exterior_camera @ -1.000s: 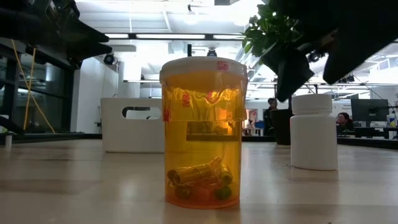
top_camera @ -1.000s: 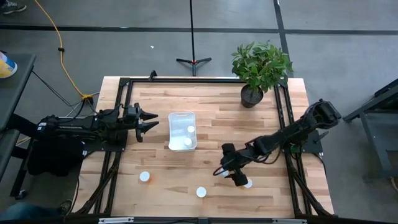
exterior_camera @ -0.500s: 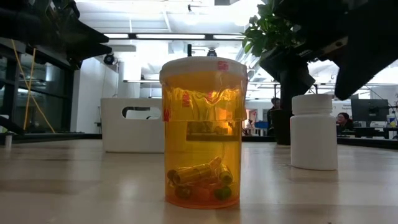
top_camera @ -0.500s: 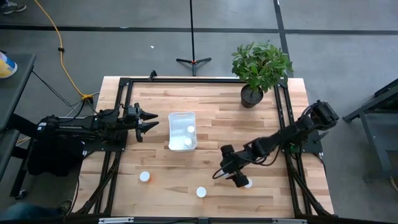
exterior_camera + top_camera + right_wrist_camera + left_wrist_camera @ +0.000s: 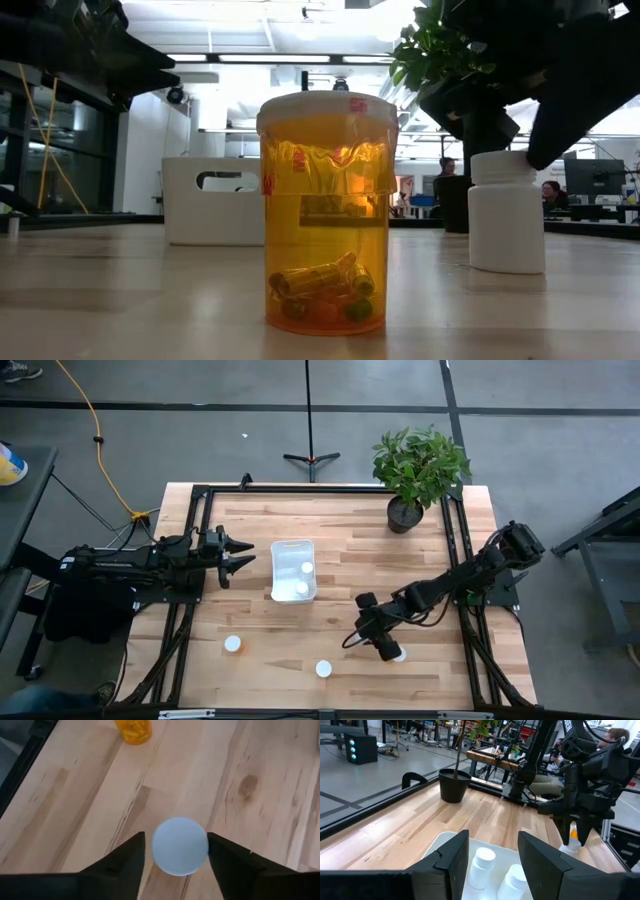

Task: Pick and place pill bottles into a basket
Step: Put the white pill bottle into the white bin

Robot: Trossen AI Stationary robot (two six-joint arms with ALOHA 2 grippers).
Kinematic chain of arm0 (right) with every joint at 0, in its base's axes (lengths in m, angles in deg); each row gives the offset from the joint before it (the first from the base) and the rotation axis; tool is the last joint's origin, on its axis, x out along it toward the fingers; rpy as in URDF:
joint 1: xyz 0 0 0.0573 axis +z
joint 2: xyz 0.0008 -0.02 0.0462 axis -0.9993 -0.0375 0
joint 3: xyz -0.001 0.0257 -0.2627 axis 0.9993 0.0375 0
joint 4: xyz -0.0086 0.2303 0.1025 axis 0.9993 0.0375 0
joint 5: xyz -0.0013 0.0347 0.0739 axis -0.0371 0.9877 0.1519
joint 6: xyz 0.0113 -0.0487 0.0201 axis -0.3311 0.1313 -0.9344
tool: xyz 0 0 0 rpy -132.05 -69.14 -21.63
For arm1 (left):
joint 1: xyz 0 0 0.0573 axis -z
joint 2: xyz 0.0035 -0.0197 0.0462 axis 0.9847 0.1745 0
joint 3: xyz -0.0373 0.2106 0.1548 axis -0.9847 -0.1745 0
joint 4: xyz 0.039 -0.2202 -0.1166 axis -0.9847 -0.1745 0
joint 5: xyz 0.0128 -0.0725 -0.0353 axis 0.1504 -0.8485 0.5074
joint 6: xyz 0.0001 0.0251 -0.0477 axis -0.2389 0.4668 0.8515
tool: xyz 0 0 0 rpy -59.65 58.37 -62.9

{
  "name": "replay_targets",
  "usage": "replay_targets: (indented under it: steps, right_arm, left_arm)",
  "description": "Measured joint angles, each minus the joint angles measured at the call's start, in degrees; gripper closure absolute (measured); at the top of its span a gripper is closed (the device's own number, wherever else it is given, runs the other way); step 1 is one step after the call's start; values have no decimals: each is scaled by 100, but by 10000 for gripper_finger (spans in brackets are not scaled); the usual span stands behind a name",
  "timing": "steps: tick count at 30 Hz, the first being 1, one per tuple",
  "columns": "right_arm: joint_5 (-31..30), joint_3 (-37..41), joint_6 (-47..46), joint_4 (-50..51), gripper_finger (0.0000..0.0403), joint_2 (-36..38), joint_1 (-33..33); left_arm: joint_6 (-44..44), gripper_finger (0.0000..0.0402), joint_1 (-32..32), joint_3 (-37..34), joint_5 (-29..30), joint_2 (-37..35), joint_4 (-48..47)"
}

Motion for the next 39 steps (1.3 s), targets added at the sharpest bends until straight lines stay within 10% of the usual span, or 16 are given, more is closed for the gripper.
replay_targets:
  steps: [39]
  right_arm:
    - [-320, -1051, 326, 111, 258, 81, -1364]
  left_arm:
    - [129, 197, 0, 0, -2, 0, 2]
